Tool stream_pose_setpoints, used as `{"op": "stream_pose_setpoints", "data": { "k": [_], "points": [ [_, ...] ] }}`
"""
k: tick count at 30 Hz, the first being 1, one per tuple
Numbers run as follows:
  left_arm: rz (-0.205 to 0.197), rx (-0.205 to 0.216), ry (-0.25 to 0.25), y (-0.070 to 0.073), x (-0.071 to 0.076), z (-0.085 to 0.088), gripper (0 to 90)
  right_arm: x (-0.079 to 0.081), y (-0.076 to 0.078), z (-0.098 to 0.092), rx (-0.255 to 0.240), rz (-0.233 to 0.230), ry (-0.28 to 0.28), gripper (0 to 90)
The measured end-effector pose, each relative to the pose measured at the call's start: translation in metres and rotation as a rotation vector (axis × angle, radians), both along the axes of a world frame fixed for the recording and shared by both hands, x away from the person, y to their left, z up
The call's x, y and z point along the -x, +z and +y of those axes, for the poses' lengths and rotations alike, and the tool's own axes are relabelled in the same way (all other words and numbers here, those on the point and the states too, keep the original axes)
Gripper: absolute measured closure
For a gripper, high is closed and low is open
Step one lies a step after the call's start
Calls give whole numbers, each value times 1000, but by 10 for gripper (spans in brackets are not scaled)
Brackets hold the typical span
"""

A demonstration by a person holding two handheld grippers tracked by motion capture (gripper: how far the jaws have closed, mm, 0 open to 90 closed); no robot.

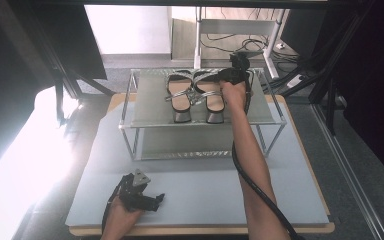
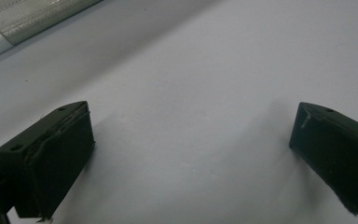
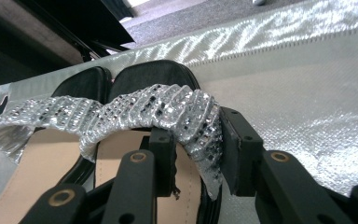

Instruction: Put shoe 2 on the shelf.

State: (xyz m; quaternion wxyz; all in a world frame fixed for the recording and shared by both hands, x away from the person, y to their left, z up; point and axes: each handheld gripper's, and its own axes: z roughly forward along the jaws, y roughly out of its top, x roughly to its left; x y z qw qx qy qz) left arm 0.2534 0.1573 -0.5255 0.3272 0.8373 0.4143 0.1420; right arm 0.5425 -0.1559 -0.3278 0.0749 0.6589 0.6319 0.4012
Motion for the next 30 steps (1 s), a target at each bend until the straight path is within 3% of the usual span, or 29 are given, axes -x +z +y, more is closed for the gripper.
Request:
{"op": "stream_pose_setpoints", "data": {
  "k": [5, 8, 11, 14, 19, 22, 30],
  "points": [
    [-1, -2, 2, 0, 0, 0, 0, 1, -4, -4, -60, -1, 9, 556],
    [0, 1, 0, 0, 0, 0, 0, 4, 0, -6, -16, -25, 35, 478],
    [-1, 0, 1, 0, 0, 0, 0, 7, 3, -9, -2, -45, 69, 416],
    [0, 1, 0, 0, 0, 0, 0, 12, 8, -12, 44, -105, 123, 355],
    [0, 0, 0, 0, 0, 0, 0, 22, 14, -20, 77, -157, 157, 288],
    [1, 0, 1, 0, 0, 0, 0, 28, 14, -29, 75, -189, 155, 260],
    [0, 0, 2, 0, 0, 0, 0, 44, 14, -52, 71, -224, 169, 224]
  ]
}}
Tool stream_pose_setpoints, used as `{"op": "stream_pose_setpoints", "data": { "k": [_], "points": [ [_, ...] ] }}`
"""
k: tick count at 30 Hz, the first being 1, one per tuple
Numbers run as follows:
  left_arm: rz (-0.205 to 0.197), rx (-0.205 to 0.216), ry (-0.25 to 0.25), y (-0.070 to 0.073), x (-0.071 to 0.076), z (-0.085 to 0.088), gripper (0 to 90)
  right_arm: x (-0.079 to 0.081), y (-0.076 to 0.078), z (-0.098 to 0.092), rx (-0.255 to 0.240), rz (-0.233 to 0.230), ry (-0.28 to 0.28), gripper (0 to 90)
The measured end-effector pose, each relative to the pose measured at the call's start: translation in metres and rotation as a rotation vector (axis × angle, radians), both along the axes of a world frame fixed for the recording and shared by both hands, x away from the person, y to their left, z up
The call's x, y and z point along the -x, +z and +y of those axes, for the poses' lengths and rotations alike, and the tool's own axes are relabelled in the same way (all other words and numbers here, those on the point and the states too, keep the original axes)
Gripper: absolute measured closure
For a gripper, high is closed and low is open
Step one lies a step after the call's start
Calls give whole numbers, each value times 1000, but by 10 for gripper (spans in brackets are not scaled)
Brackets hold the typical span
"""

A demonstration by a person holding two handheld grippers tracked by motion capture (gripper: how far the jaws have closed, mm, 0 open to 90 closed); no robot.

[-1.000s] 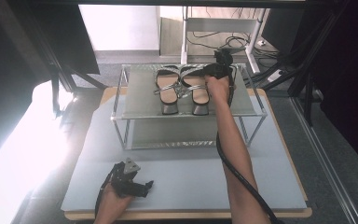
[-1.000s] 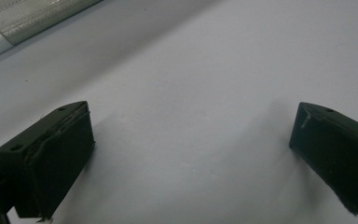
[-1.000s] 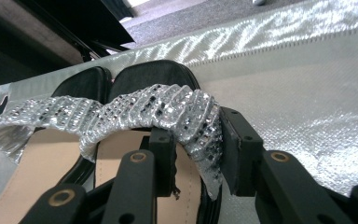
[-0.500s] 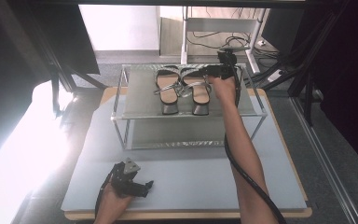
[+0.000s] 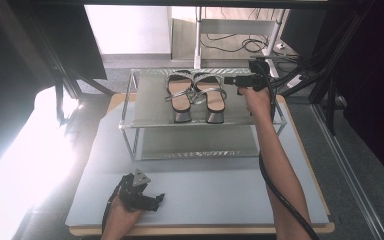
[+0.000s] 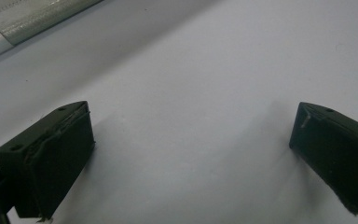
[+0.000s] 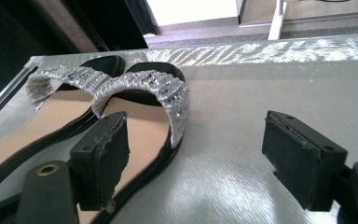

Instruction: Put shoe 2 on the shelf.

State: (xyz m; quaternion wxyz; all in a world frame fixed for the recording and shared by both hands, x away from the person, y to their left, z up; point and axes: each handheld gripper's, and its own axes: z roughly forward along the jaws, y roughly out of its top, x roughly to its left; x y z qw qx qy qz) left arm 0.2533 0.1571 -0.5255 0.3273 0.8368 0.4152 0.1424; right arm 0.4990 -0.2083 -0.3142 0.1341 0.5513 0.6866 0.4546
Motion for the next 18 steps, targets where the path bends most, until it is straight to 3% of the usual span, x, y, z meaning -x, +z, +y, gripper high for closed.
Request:
{"op": "stream_pose_setpoints", "data": {
  "k": [6, 18],
  "points": [
    [1, -1, -1, 0, 0, 0, 0, 14, 5, -8, 16, -37, 38, 197],
    [0, -1, -2, 0, 0, 0, 0, 51, 10, -18, 4, -57, 106, 150]
  ]
}}
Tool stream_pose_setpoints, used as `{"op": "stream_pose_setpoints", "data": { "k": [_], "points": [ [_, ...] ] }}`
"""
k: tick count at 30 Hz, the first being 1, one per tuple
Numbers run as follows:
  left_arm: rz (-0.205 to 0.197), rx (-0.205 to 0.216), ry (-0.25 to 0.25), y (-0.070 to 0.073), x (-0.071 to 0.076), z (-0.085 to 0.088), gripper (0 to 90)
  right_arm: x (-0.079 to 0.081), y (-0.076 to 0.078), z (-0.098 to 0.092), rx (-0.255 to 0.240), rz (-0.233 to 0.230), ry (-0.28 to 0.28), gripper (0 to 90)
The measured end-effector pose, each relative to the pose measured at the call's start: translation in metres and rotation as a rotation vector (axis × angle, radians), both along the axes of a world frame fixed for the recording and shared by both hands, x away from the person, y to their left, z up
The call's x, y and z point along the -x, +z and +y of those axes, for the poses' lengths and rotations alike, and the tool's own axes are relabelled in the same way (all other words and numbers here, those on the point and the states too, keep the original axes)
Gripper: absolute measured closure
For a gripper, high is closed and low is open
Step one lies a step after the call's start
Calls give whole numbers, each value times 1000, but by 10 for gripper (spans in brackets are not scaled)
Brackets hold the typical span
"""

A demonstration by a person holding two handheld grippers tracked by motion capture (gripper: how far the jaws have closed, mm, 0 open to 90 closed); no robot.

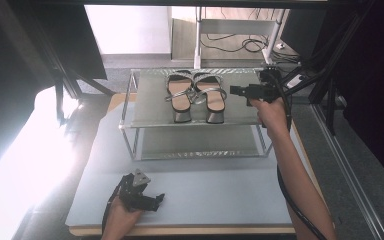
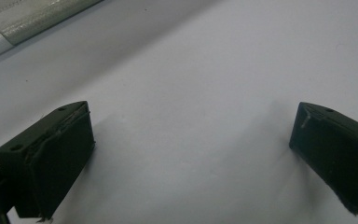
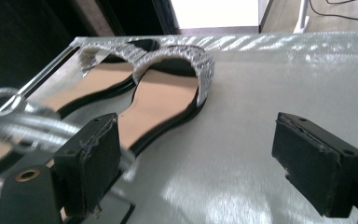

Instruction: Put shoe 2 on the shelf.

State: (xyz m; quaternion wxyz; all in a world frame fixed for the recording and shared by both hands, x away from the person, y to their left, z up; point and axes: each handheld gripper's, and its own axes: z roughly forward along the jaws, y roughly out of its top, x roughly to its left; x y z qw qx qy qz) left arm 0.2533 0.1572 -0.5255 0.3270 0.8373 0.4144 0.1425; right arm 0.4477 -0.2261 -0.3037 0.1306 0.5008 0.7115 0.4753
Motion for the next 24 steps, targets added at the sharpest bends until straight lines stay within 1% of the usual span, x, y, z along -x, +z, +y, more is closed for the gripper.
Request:
{"op": "stream_pose_setpoints", "data": {
  "k": [8, 11, 13, 17, 20, 24],
  "points": [
    [1, -1, -1, 0, 0, 0, 0, 20, -5, -5, 19, -9, 34, 138],
    [1, 0, 0, 0, 0, 0, 0, 31, -6, -6, 54, -27, 53, 137],
    [1, 0, 0, 0, 0, 0, 0, 38, -7, -7, 56, -40, 65, 137],
    [1, 1, 1, 0, 0, 0, 0, 53, -8, -10, 56, -49, 93, 135],
    [1, 1, 1, 0, 0, 0, 0, 65, -10, -14, 73, -59, 111, 132],
    [1, 0, 1, 0, 0, 0, 0, 82, -14, -17, 101, -91, 128, 123]
  ]
}}
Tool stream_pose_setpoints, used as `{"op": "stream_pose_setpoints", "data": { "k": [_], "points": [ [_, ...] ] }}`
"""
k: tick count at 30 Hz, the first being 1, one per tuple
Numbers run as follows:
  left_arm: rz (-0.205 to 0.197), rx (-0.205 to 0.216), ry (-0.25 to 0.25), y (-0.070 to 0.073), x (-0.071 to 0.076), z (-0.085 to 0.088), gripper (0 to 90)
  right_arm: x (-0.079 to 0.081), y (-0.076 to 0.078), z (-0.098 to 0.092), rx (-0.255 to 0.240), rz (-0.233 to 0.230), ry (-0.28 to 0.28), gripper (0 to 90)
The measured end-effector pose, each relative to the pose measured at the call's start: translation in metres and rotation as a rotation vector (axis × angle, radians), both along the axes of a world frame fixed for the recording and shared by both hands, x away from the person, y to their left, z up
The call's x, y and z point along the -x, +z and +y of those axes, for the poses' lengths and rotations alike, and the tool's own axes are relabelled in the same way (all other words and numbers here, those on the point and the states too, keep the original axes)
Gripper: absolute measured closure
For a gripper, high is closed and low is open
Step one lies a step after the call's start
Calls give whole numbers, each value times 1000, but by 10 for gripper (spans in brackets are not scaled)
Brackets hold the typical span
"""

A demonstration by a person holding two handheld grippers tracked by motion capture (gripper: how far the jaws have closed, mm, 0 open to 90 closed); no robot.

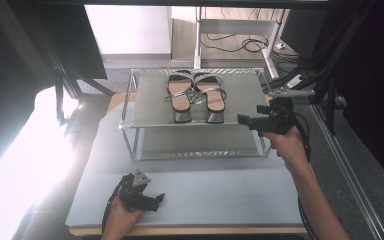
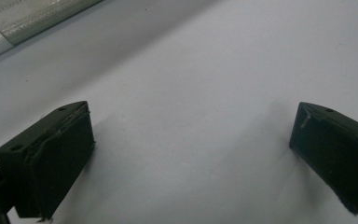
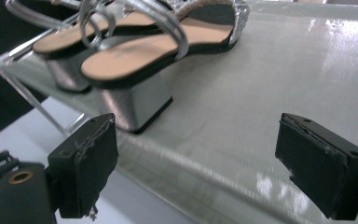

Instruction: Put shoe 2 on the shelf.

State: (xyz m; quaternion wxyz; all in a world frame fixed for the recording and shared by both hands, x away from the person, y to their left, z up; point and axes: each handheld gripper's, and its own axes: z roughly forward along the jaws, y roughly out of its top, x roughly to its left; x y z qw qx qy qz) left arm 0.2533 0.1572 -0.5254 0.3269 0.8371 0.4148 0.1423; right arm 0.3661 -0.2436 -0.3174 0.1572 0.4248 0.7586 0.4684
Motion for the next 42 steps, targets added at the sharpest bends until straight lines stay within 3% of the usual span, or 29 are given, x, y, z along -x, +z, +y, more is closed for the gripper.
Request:
{"op": "stream_pose_setpoints", "data": {
  "k": [9, 24, 29, 42],
  "points": [
    [0, -1, 0, 0, 0, 0, 0, 35, -13, -6, 75, -50, 49, 38],
    [-1, -1, 0, 0, 0, 0, 0, 72, -35, -20, 107, -51, 97, 6],
    [0, 0, 1, 0, 0, 0, 0, 84, -48, -27, 137, -51, 98, 0],
    [-6, 1, 3, 0, 0, 0, 0, 104, -90, -36, 132, -63, 87, 0]
  ]
}}
